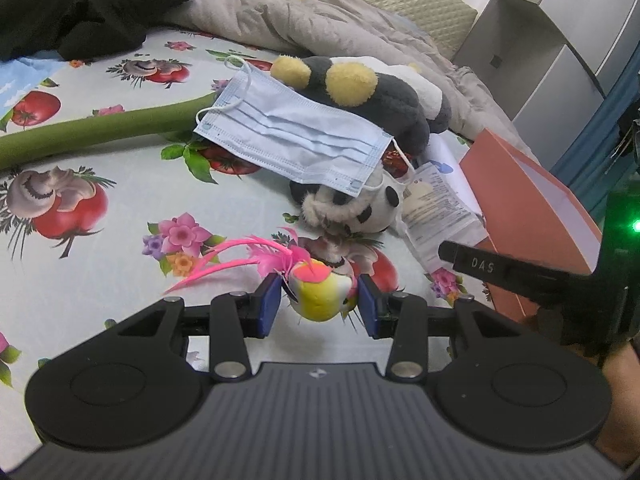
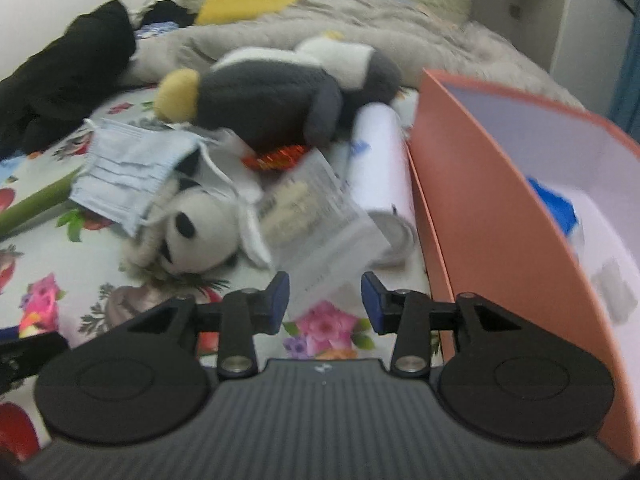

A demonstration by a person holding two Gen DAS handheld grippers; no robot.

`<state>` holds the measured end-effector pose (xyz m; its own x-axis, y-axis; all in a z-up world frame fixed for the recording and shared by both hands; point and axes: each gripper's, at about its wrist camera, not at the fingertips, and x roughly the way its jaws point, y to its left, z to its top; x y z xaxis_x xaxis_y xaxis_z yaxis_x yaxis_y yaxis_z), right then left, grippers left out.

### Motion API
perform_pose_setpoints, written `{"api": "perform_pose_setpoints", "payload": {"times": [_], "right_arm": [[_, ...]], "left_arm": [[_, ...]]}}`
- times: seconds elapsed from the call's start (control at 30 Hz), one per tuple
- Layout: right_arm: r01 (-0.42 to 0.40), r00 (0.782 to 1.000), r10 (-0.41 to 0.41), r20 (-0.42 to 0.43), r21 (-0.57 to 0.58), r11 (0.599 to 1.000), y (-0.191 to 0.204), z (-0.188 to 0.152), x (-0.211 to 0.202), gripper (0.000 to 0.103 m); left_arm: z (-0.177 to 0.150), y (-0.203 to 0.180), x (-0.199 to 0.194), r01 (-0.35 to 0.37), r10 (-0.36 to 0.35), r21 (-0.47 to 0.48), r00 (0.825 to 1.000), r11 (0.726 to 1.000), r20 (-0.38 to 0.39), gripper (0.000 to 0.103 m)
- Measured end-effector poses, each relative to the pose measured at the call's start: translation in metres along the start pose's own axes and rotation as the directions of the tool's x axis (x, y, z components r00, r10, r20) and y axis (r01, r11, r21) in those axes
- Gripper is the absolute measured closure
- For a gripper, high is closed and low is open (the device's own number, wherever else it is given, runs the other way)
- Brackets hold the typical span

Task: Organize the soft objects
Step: 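Grasp the clear printed packet with the right gripper while the left gripper holds the bird toy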

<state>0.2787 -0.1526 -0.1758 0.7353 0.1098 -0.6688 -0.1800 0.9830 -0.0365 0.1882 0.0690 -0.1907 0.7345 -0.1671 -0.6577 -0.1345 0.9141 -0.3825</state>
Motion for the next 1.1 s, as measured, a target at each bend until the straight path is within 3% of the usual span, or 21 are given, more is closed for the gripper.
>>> {"api": "perform_pose_setpoints", "payload": {"times": [0.07,0.2,0.3,0.37,0.47,0.9,1.1], "right_arm": [[0.004,1.0,-0.003,-0.013,0.034,0.999,-0.003,-0.004,0.005,0.053],[-0.081,0.997,0.081,0.0,0.09,0.993,-0.006,-0.006,0.017,0.054],[-0.084,0.996,0.089,-0.029,0.147,0.986,-0.009,-0.003,0.029,0.058],[-0.116,0.992,0.124,-0.027,0.217,0.969,-0.015,-0.002,0.033,0.081],[-0.117,0.992,0.126,-0.025,0.227,0.967,-0.014,-0.001,0.031,0.097],[-0.208,0.973,0.227,-0.031,0.293,0.933,-0.001,-0.021,-0.023,0.099],[-0.245,0.955,0.289,-0.063,0.38,0.892,-0.005,-0.046,-0.053,0.099]], "left_arm": [[-0.001,0.003,0.002,-0.002,0.002,-0.009,1.0,1.0,-0.003,0.056],[-0.003,0.009,0.005,-0.001,0.0,-0.032,1.0,0.999,-0.013,0.056],[-0.002,0.011,0.002,-0.005,0.005,-0.034,1.0,0.999,-0.006,0.056],[-0.002,0.011,0.0,-0.003,0.003,-0.035,1.0,0.999,-0.003,0.056],[-0.005,0.01,-0.003,-0.003,0.002,-0.027,1.0,1.0,-0.002,0.056],[-0.014,0.011,-0.011,0.002,-0.002,-0.009,1.0,1.0,-0.007,0.056],[-0.019,0.008,-0.011,0.002,-0.002,0.013,1.0,1.0,-0.012,0.055]]}}
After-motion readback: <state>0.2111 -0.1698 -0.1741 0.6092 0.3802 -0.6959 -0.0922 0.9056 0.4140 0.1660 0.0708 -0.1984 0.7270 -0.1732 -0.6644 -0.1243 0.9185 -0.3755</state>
